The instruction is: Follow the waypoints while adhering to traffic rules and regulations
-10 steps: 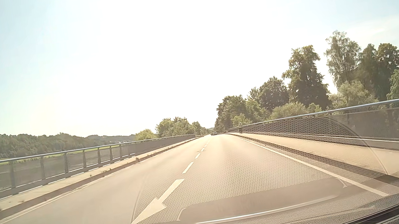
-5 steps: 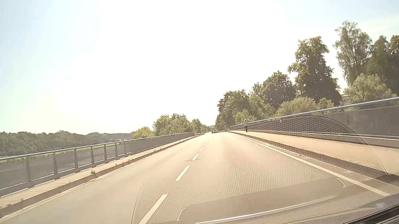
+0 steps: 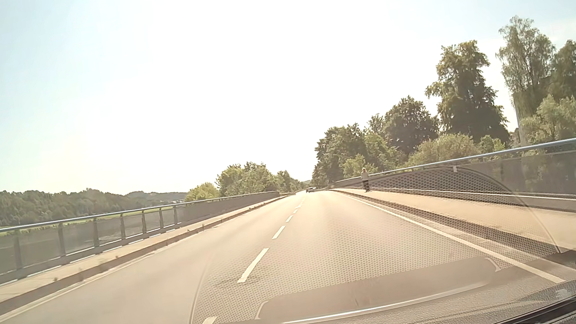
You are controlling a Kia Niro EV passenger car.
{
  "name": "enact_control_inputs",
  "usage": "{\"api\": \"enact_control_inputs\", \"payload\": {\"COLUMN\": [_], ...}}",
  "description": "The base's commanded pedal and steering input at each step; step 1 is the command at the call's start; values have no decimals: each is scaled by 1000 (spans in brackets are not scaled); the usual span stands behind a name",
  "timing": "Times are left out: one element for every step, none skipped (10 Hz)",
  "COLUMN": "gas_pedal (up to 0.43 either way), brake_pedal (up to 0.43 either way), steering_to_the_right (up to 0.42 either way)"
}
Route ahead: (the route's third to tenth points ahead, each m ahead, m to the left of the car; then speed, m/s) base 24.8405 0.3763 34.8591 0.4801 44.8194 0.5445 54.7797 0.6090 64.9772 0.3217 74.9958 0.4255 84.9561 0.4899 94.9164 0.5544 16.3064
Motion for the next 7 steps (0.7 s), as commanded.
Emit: {"api": "enact_control_inputs", "payload": {"gas_pedal": [177,189,197,197,189,157,157], "brake_pedal": [0,0,0,0,0,0,0], "steering_to_the_right": [-3,-3,-3,-3,-3,-2,-2]}}
